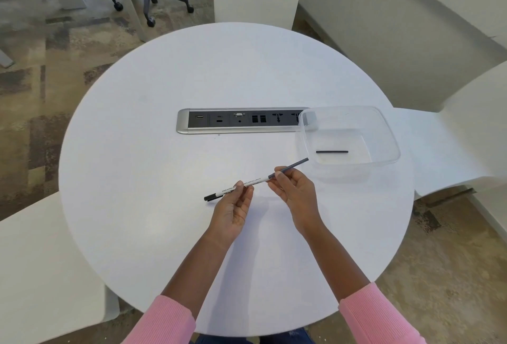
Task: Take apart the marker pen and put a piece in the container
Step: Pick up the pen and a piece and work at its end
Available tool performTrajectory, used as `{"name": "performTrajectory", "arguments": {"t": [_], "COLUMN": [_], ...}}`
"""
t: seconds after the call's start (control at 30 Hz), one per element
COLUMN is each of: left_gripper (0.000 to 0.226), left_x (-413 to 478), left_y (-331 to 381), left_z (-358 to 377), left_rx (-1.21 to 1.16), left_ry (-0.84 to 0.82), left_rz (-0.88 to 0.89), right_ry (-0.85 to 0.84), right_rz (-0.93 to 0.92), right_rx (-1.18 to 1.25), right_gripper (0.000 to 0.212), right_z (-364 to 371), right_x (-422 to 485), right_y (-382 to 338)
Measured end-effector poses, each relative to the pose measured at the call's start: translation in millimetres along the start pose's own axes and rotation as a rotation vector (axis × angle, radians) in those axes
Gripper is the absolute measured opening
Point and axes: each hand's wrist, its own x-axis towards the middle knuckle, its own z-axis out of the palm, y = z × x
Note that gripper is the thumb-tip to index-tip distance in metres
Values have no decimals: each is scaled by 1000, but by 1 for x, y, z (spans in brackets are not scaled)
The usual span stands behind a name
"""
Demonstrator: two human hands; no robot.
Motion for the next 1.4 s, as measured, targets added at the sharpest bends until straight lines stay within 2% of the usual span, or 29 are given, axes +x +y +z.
{"name": "performTrajectory", "arguments": {"t": [0.13, 0.3, 0.4, 0.53, 0.7, 0.8, 1.0, 1.1, 1.23, 1.4], "left_gripper": [13, 15, 15, 15, 14, 15, 17, 17, 17, 16], "left_x": [-2, -4, -4, -4, -4, -4, -2, -2, -1, 0], "left_y": [-2, -3, -2, 0, 1, 3, 8, 9, 11, 15], "left_z": [2, 3, 2, 1, 2, 1, -3, -5, -7, -10], "left_rx": [-12, -37, -51, -75, -100, -111, -102, -91, -79, -77], "left_ry": [-4, -22, -27, -38, -54, -48, -35, -26, -12, -3], "left_rz": [-5, -22, -25, -27, -29, -22, 6, 13, 19, 33], "right_ry": [-13, -75, -73, -14, -123, -132, 98, 60, -15, 50], "right_rz": [-41, -85, -117, -254, -443, -479, -367, -262, -216, -196], "right_rx": [-72, -308, -501, -568, -721, -791, -988, -1146, -1327, -1404], "right_gripper": [13, 13, 29, 47, 44, 42, 33, 27, 23, 14], "right_z": [-1, -3, -7, -6, -3, -6, -24, -30, -26, -26], "right_x": [1, 2, 3, -1, -9, -5, 21, 32, 37, 31], "right_y": [2, 4, 2, 3, 10, 13, 20, 25, 30, 37]}}
